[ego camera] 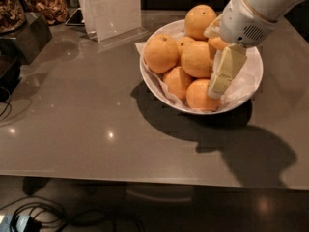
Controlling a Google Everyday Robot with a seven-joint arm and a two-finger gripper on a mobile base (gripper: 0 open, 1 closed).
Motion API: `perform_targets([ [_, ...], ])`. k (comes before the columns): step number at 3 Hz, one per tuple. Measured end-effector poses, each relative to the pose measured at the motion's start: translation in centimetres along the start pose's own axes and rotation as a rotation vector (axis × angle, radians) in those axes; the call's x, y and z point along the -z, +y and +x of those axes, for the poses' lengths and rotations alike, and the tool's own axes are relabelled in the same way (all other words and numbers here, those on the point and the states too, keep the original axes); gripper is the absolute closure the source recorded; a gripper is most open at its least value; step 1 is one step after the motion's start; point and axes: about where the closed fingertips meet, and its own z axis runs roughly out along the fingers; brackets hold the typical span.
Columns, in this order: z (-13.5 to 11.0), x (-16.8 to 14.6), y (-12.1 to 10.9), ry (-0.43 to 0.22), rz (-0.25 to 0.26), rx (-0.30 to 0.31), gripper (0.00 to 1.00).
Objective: Pick orange from white bowl
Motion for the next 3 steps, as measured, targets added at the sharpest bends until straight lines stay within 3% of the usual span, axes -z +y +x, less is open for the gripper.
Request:
perform_targets([
  [2, -0.6, -4.3, -0.9, -0.052, -0.105, -0.020, 0.00],
  [3, -0.8, -3.8, -1.0, -0.052, -0.105, -0.020, 0.19],
])
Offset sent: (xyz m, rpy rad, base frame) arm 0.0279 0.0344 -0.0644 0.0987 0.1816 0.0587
